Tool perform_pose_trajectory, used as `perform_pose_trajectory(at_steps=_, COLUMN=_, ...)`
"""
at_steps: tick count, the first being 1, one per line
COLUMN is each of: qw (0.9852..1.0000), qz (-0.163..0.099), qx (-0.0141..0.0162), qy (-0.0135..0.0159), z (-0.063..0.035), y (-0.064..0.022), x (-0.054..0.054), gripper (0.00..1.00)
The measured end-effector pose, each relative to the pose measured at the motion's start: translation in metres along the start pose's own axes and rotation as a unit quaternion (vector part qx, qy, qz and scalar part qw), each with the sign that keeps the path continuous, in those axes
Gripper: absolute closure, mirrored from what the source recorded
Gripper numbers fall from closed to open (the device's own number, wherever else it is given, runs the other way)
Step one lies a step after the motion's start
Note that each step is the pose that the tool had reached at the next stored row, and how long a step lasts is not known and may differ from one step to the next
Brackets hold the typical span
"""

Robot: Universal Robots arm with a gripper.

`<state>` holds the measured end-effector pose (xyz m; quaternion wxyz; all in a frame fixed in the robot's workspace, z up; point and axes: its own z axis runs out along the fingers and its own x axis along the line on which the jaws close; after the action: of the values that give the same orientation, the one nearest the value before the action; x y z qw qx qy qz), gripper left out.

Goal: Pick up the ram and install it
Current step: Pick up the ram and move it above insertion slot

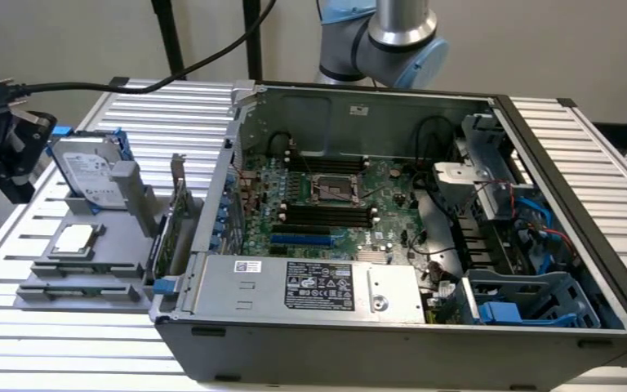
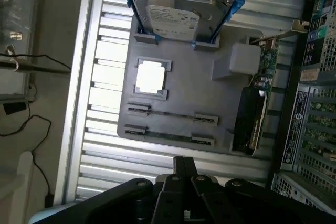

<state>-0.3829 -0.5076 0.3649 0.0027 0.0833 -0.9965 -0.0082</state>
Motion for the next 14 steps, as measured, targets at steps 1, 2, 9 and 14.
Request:
perform_pose_trajectory(at_steps=1, qw=1.0000, qz=-0.009, qx=0.0000, qy=0.0002, z=0.0002, y=0.0000, x=0.0000, gripper=0.89)
perform_pose_trajectory(at_steps=2, qw=0.9998, qz=-0.018, qx=0.0001, qy=0.0002, z=0.0005, y=-0.0001, x=0.0000, gripper=0.89)
perform_pose_trajectory(at_steps=9, qw=0.9967, qz=-0.082, qx=0.0003, qy=0.0013, z=0.0039, y=-0.0001, x=0.0000, gripper=0.89)
perform_pose_trajectory(at_steps=14, qw=0.9919, qz=-0.127, qx=0.0005, qy=0.0021, z=0.0075, y=-0.0001, x=0.0000, gripper=0.89)
